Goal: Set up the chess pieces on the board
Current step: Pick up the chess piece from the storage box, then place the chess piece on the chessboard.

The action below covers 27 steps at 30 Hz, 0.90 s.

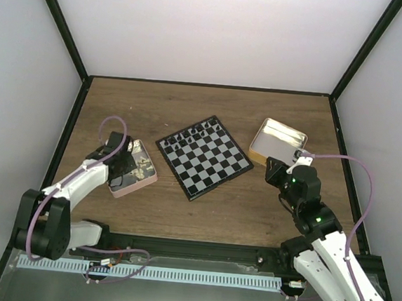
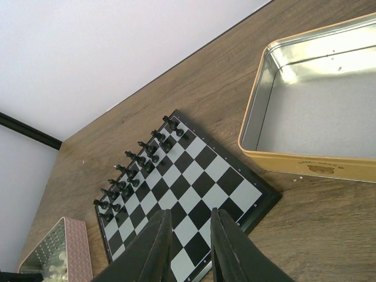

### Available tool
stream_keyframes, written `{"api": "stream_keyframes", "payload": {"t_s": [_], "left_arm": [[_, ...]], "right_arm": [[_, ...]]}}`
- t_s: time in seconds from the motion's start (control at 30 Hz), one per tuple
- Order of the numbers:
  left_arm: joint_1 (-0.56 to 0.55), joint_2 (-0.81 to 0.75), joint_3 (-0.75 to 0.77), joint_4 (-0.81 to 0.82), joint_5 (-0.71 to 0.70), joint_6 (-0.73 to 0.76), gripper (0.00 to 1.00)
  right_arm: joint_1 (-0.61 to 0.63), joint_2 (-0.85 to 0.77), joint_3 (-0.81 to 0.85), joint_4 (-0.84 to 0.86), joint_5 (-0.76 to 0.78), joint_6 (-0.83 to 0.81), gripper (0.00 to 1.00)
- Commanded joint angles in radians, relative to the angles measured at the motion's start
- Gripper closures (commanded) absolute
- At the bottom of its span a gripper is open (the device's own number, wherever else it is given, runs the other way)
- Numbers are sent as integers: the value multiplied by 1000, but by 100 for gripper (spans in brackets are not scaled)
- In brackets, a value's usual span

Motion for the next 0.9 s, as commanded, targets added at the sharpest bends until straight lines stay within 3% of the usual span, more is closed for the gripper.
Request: {"api": "stream_keyframes", "payload": {"t_s": [0.0,0.17,0.4,0.57,0.87], "left_arm": [[5,-86,23,-60,-65,-13,96],[4,-167,45,-94,-73,-17,96],[-48,-205,126,-54,108,52,96],[-150,-174,196,-4,188,69,96],[-420,65,337,11,135,96,96]], "right_arm": [[4,-12,-9,12,11,9,80],[5,-14,-8,19,8,18,80],[4,-23,-12,22,35,36,80],[4,-17,-13,25,43,44,80],[4,-6,-23,29,48,41,80]]}}
